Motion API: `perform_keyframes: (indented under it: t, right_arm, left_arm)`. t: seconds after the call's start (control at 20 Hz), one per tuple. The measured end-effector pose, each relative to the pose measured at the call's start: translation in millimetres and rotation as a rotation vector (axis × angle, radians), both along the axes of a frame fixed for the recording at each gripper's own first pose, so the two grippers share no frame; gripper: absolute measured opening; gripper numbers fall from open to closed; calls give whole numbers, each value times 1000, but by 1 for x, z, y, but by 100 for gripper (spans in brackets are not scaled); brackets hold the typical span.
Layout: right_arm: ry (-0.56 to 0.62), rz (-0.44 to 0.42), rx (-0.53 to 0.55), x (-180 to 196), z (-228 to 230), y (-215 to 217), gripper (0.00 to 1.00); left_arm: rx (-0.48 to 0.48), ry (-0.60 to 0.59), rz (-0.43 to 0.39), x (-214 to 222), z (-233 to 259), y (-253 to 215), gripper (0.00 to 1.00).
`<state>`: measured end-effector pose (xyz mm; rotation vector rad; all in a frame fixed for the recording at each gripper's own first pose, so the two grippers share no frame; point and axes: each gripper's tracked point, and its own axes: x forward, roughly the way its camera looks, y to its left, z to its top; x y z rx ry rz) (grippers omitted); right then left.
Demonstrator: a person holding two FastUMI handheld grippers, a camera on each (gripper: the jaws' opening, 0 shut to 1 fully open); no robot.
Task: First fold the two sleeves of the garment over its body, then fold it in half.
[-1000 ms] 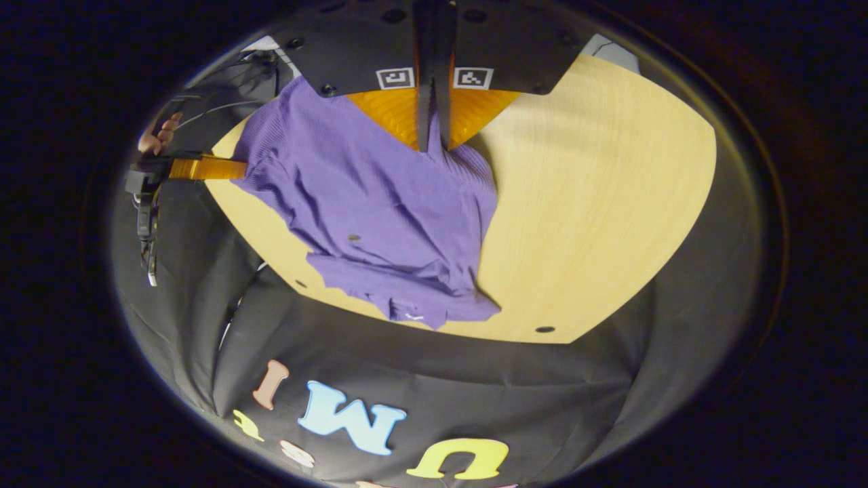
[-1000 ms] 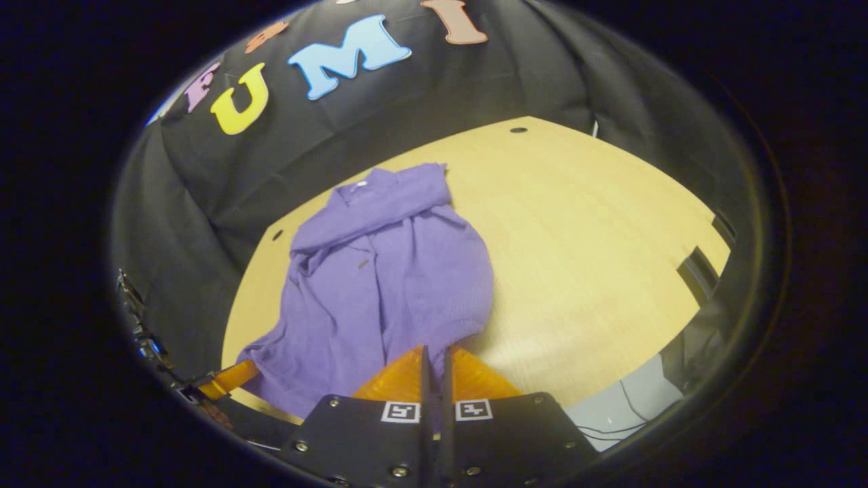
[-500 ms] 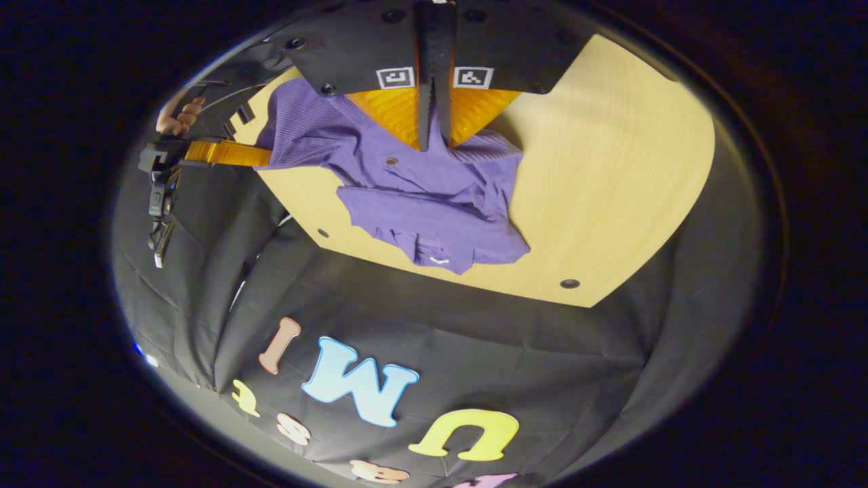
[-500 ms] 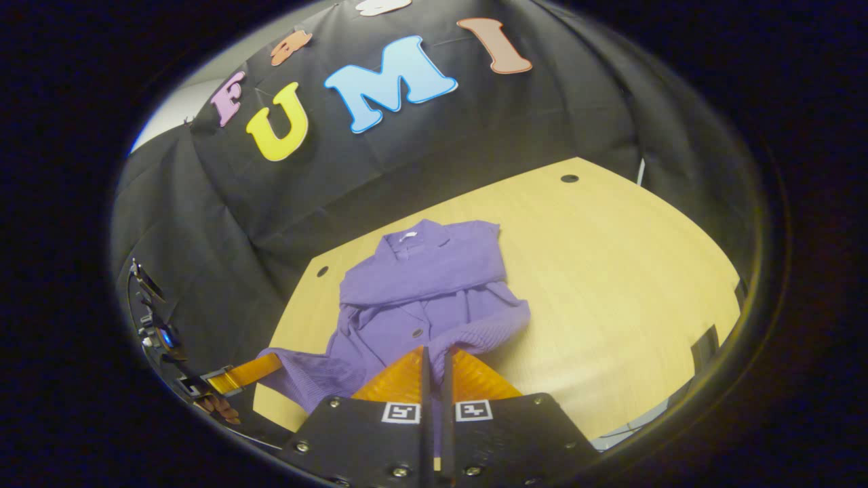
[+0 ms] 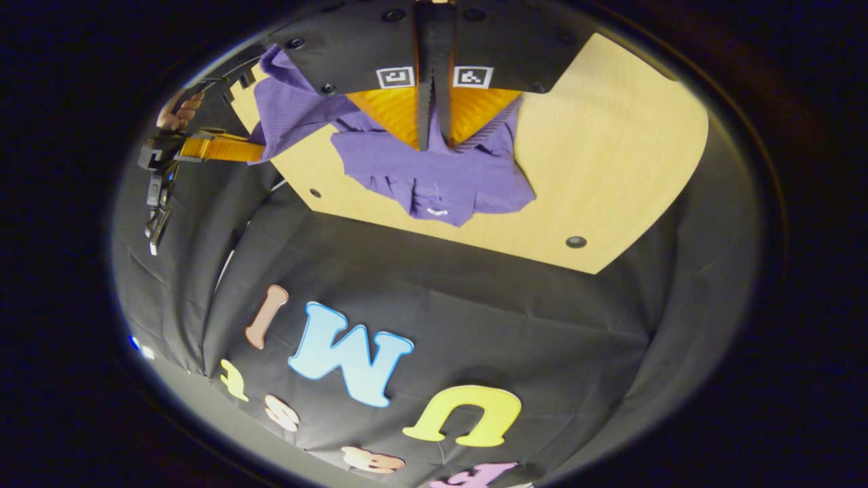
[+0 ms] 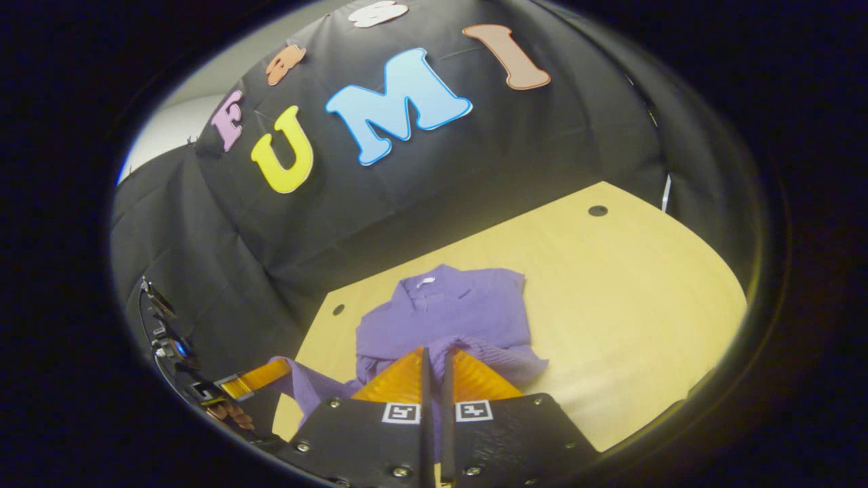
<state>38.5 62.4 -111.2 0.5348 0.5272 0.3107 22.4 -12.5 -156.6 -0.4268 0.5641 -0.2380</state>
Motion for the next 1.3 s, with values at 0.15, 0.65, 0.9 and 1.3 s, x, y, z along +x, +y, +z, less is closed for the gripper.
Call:
perform_keyframes:
  t: [0.15,0.65,0.9,1.3]
  right_arm:
    - [4,-4,2,28,1,-7,4]
    - [5,17,118,127,25,-13,4]
    - [-12,36,97,177,26,-11,0]
    - [-22,51,55,221,10,-8,4]
  left_arm:
    - [52,6,23,31,-7,9,6]
    - [133,-74,102,141,2,15,6]
    - [178,-105,134,199,-3,15,6]
    - [249,-115,139,249,-20,20,6]
